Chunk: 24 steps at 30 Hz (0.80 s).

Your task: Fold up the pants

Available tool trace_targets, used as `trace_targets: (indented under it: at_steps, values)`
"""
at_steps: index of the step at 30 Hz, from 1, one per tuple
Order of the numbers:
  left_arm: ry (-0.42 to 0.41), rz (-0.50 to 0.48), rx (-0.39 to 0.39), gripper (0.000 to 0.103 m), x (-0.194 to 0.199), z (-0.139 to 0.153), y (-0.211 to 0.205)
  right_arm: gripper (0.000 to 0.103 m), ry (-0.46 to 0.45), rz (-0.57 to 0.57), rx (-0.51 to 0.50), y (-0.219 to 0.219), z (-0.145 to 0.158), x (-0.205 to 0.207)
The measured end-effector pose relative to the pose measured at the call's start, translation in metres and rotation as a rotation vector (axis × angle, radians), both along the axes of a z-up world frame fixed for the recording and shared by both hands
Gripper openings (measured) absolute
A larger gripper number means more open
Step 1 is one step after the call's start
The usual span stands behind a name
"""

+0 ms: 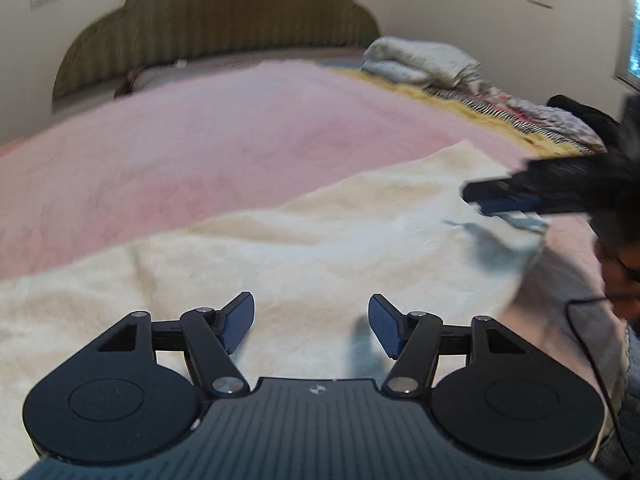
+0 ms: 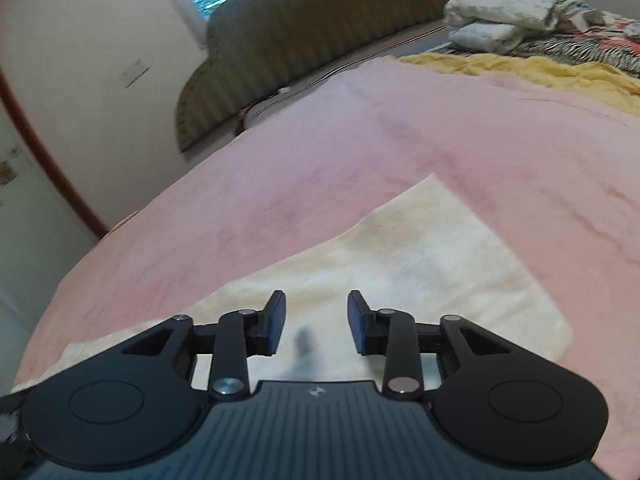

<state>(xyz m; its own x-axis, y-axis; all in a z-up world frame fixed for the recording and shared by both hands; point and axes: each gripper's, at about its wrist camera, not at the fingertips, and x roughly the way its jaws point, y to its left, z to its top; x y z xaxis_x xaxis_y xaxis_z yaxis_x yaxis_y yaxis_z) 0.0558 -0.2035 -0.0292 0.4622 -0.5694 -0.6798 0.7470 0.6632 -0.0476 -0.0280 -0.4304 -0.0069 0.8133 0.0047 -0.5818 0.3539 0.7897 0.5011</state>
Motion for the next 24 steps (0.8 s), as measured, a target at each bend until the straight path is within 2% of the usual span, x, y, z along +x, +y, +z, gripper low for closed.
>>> trace_targets:
  at_steps: [2, 3, 4, 6, 8, 11, 13, 16, 17, 24]
  values:
    - [0.033, 0.029, -0.007, 0.066, 0.009, -0.007, -0.001, 0.064, 0.042, 0.074, 0.029, 0.007, -0.012, 0.0]
    - [0.026, 0.037, -0.015, 0.066, 0.008, -0.007, 0.003, 0.063, 0.063, 0.072, -0.004, 0.01, -0.018, -0.001]
    - [0.016, 0.035, -0.017, 0.066, 0.005, -0.004, 0.005, 0.063, 0.064, 0.032, -0.036, 0.011, -0.019, -0.005]
    - [-0.022, 0.01, -0.045, 0.07, -0.003, 0.002, 0.008, 0.064, 0.042, -0.103, -0.024, 0.006, -0.009, -0.022]
    - [-0.06, -0.004, -0.054, 0.079, -0.009, 0.002, 0.006, 0.064, -0.041, -0.2, 0.007, -0.001, 0.001, -0.048]
    - [-0.07, -0.008, -0.029, 0.082, -0.012, -0.008, 0.001, 0.065, -0.1, -0.304, 0.155, -0.016, 0.001, -0.085]
    - [-0.042, 0.003, -0.034, 0.083, -0.011, -0.017, 0.001, 0.066, -0.105, -0.334, 0.285, -0.023, -0.012, -0.104]
    - [-0.053, 0.014, -0.046, 0.089, -0.013, -0.02, 0.004, 0.066, -0.126, -0.345, 0.478, -0.028, -0.041, -0.119]
    - [-0.056, 0.015, -0.044, 0.09, -0.012, -0.02, 0.004, 0.065, -0.136, -0.35, 0.511, -0.028, -0.048, -0.121]
    - [-0.068, 0.02, -0.036, 0.094, -0.014, -0.022, 0.002, 0.064, -0.163, -0.351, 0.477, -0.027, -0.052, -0.094]
